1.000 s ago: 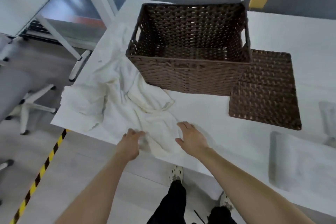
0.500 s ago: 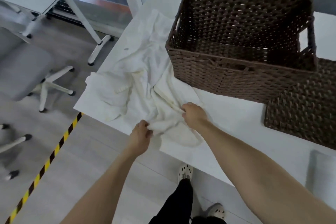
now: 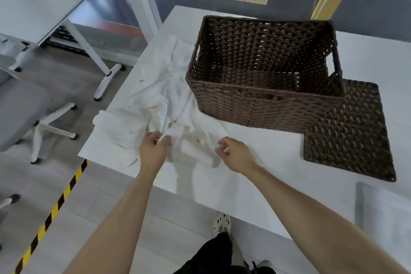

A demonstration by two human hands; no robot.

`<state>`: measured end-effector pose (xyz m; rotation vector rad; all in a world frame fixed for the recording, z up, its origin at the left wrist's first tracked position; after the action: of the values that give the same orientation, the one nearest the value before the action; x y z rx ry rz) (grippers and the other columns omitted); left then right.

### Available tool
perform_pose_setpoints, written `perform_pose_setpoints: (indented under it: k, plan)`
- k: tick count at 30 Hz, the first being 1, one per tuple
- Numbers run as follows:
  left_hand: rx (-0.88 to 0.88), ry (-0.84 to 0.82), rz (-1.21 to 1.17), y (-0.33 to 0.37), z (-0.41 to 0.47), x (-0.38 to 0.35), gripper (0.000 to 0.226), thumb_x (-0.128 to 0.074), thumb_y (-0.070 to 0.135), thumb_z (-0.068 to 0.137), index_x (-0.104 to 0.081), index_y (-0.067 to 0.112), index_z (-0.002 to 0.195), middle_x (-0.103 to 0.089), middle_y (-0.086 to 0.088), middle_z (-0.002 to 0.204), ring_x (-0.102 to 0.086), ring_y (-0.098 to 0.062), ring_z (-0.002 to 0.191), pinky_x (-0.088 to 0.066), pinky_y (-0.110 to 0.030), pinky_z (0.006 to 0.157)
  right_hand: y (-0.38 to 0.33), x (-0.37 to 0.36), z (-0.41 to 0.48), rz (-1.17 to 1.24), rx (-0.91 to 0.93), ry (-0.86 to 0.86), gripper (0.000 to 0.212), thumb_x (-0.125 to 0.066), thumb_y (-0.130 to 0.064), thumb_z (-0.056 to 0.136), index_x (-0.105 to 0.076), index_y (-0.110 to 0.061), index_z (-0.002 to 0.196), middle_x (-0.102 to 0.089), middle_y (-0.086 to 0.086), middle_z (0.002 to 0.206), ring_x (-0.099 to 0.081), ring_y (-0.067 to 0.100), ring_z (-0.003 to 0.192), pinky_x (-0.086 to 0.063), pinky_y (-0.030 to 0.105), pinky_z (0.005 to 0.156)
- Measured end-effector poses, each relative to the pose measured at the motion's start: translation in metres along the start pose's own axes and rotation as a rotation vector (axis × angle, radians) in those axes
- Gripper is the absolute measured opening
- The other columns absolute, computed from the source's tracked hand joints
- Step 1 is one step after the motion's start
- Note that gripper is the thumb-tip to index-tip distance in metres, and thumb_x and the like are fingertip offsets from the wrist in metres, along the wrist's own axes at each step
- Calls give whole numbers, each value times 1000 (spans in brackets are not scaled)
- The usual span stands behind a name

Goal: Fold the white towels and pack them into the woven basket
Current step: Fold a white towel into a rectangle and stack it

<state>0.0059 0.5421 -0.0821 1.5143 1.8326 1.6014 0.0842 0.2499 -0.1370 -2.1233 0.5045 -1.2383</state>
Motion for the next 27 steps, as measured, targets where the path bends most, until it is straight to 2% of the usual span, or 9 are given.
perform_pose_setpoints:
  k: [2, 4, 6, 9, 12, 15, 18, 22, 27]
  plan:
    - [0, -169, -17, 4, -3, -9, 38, -71, 23, 72, -36, 7, 72, -36, -13, 79, -39, -23, 71, -34, -40, 72, -27, -8, -6, 414, -85, -107, 63, -70, -78, 83, -60, -41, 133, -73, -12, 116, -76, 8, 94, -62, 35, 87]
    - [-52, -307, -43, 20, -17, -22, 46, -75, 21, 69, -32, 7, 74, -33, -15, 76, -37, -25, 73, -34, -42, 72, -57, -17, -14, 594, -109, -250, 85, -78, -86, 67, -51, -49, 139, -74, -11, 120, -75, 7, 101, -62, 35, 86]
    - [-150, -412, -15, 43, -35, -37, 44, -79, 17, 69, -36, 6, 74, -39, -11, 74, -41, -22, 73, -36, -36, 69, -87, -8, -19, 462, 44, -275, 67, -85, -74, 70, -59, -47, 127, -76, -12, 107, -73, 7, 94, -58, 30, 79]
    - [-197, -500, -31, 63, -46, -44, 32, -83, 4, 74, -55, 10, 90, -63, -2, 86, -59, -19, 80, -46, -34, 71, -103, 37, -22, 310, 160, -99, 17, -82, -37, 88, -65, -38, 86, -72, -10, 81, -67, 13, 73, -55, 39, 74]
    - [-131, -558, -217, 64, -43, -40, 50, -78, -15, 83, -62, 12, 122, -75, -7, 115, -75, -25, 104, -60, -37, 90, -95, 92, -28, 345, 144, 34, 22, -72, -7, 90, -67, -28, 83, -74, 2, 82, -67, 22, 74, -53, 40, 74]
    - [-113, -437, -159, 53, -25, -43, 41, -75, -11, 84, -69, 11, 118, -79, -9, 112, -76, -26, 100, -63, -45, 92, -76, 128, -38, 270, 143, 127, 28, -68, -4, 87, -70, -31, 94, -75, -3, 88, -71, 28, 88, -58, 45, 85]
    - [-116, -122, 204, 15, 16, -22, 30, -80, 13, 81, -70, 22, 108, -72, -1, 107, -71, -22, 97, -56, -41, 88, -66, 132, -48, -6, 161, 210, 33, -60, -9, 94, -68, -39, 105, -73, -12, 98, -68, 19, 94, -55, 38, 82]
    - [-12, 138, 590, -45, 48, 19, 54, -86, 33, 83, -65, 24, 132, -50, -17, 142, -51, -41, 133, -50, -53, 107, -57, 55, -45, -453, 271, -108, 74, -56, -7, 95, -39, -35, 161, -38, -2, 163, -42, 23, 146, -40, 36, 116]
    - [143, 251, 572, -92, 60, 61, 91, -87, 55, 81, -40, 43, 159, -6, -16, 173, -15, -42, 159, -40, -64, 116, -42, -49, -26, -711, 310, -372, 70, -44, -46, 109, -11, -36, 170, 1, -3, 179, -4, 19, 164, -12, 49, 131]
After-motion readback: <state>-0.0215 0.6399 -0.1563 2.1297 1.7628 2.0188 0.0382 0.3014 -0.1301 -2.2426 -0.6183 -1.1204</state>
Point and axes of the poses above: each hand's wrist, its own z-axis towards the middle knuckle, its own x-axis out of the back of the hand, y = z × x, the point moved 10 cm from there along z, towards the middle knuckle
